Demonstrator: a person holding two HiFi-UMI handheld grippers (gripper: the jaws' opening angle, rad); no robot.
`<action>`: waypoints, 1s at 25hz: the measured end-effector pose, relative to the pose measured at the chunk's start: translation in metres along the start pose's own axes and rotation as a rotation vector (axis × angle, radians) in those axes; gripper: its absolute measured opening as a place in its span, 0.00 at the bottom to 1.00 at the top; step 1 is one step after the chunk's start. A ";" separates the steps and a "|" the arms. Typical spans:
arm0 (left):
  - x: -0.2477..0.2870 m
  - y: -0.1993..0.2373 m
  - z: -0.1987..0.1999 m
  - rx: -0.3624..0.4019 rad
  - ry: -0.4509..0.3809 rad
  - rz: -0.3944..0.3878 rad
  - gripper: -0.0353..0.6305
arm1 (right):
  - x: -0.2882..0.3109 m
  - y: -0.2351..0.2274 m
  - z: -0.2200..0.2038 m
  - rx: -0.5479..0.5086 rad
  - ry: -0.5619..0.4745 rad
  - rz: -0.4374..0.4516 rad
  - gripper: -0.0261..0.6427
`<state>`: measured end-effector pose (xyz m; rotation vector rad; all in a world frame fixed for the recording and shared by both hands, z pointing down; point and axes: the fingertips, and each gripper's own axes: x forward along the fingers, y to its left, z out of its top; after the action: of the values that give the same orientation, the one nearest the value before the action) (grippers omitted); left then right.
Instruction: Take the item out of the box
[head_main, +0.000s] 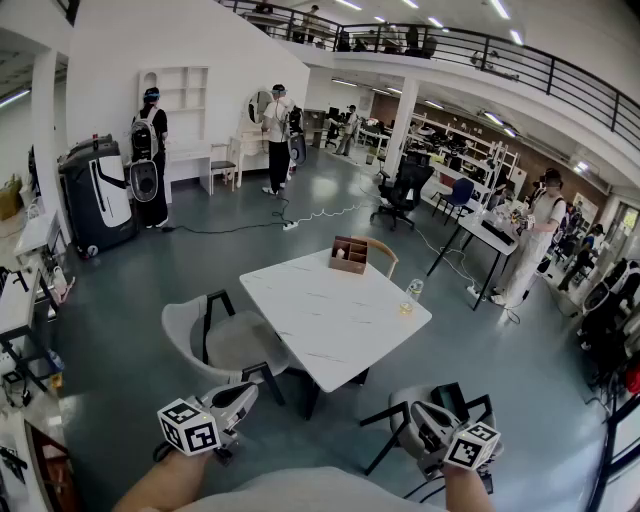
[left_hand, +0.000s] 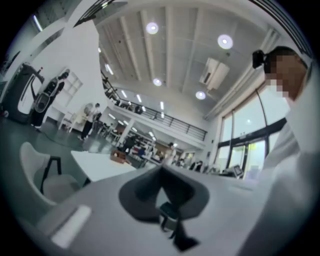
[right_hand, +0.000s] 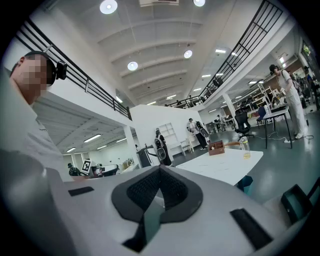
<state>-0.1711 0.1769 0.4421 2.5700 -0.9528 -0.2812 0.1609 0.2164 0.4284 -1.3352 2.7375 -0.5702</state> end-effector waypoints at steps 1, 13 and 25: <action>0.000 0.000 0.001 -0.002 -0.003 0.000 0.05 | 0.000 -0.001 0.000 -0.003 0.001 -0.001 0.05; 0.009 -0.015 -0.006 -0.005 -0.014 0.013 0.05 | -0.015 -0.009 0.004 -0.030 0.017 -0.001 0.05; 0.055 -0.071 -0.027 0.014 0.006 0.018 0.05 | -0.064 -0.040 0.021 -0.014 -0.028 0.054 0.05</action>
<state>-0.0802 0.1974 0.4343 2.5721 -0.9782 -0.2631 0.2359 0.2369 0.4146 -1.2585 2.7507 -0.5258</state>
